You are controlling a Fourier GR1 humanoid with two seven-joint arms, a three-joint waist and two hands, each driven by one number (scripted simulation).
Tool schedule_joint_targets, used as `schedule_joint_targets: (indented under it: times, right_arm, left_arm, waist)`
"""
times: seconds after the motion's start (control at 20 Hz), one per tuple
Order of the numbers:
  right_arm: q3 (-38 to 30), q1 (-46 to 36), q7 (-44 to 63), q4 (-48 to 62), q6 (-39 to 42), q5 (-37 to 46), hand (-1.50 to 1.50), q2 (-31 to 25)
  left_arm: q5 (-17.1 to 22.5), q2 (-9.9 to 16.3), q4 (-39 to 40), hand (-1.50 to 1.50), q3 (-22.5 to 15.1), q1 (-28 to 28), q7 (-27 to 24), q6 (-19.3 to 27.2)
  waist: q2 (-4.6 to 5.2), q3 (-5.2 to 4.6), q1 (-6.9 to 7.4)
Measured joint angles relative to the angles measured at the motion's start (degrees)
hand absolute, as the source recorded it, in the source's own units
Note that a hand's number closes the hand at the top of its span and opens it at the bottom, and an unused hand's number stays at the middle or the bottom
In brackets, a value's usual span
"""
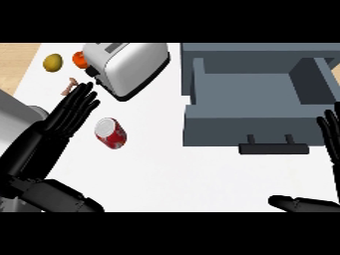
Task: Pick up the can, place it into the drawer and close the drawer
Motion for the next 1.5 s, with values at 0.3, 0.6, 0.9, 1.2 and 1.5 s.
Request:
schedule_joint_targets:
  times: [0.3,0.6,0.9,1.2,1.5]
  right_arm:
    - [-1.8,3.2,-3.4,0.7,2.5,-1.3,-1.5,0.1]
    - [-4.1,3.8,-5.6,2.6,4.4,-2.5,-1.5,0.0]
    - [-4.8,6.1,-7.2,2.2,6.0,-2.4,-1.5,0.6]
    - [-6.1,7.0,-7.8,1.6,7.5,-3.1,-1.5,0.8]
    - [-7.0,6.8,-9.1,3.0,8.5,-2.7,-1.5,1.1]
  left_arm:
    - [1.9,0.1,1.7,-1.5,3.4,-0.3,1.2,-0.8]
    - [-1.6,-1.3,5.8,-1.5,3.2,0.1,-2.1,-1.4]
    - [-3.4,-2.0,12.1,-1.5,4.0,-2.8,-5.1,-1.9]
    - [-6.7,-3.2,17.2,-1.5,3.6,-2.0,-10.6,-2.1]
    - [-9.5,-3.8,26.6,-1.5,4.6,-4.2,-17.3,-1.8]
  waist:
    - [-0.01,0.0,0.02]
    - [0.0,0.0,0.02]
    - [0.01,-0.01,-0.05]
    - [0.01,-0.01,-0.04]
    - [0.03,-0.01,-0.07]
